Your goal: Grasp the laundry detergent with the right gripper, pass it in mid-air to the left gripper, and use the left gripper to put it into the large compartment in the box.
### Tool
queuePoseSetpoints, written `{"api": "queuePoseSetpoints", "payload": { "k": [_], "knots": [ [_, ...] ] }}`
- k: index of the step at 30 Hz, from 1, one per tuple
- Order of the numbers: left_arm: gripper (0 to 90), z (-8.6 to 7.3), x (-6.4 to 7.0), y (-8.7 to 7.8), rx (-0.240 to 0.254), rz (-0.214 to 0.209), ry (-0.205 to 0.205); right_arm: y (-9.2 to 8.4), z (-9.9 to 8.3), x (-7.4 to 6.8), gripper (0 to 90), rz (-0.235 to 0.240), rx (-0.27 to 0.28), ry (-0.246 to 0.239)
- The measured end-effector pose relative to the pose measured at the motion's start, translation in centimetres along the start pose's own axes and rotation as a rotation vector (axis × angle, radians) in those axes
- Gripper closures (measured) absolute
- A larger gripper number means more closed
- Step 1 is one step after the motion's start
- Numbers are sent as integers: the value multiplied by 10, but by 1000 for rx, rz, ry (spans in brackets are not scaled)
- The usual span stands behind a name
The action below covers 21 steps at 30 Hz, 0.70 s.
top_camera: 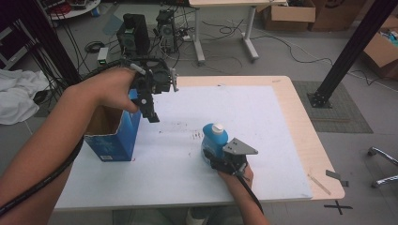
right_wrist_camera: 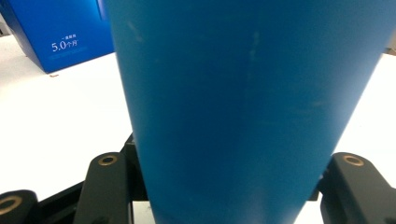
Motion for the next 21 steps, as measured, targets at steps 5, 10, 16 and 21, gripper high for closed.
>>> {"api": "queuePoseSetpoints", "payload": {
  "k": [5,10,16,21],
  "knots": [
    [2,1,1,1,1,-2,3,-1,1,0,428,-3,-3,-16],
    [2,-1,2,2,-13,-1,5,-4,2,5,433,18,-5,-1],
    [3,-1,4,1,-17,-4,2,-14,11,16,434,85,8,-20],
    [3,0,9,1,-24,-14,4,-20,21,25,433,197,50,-44]
  ]
}}
Point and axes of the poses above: each handheld gripper's, and its own axes: y roughly forward along the jaws, z roughly out of its top, x roughly to its right, the point moved 3 cm from there along y, roughly forward along the jaws, and after that the axes turned 9 degrees about -z, right-handed, at the moved point
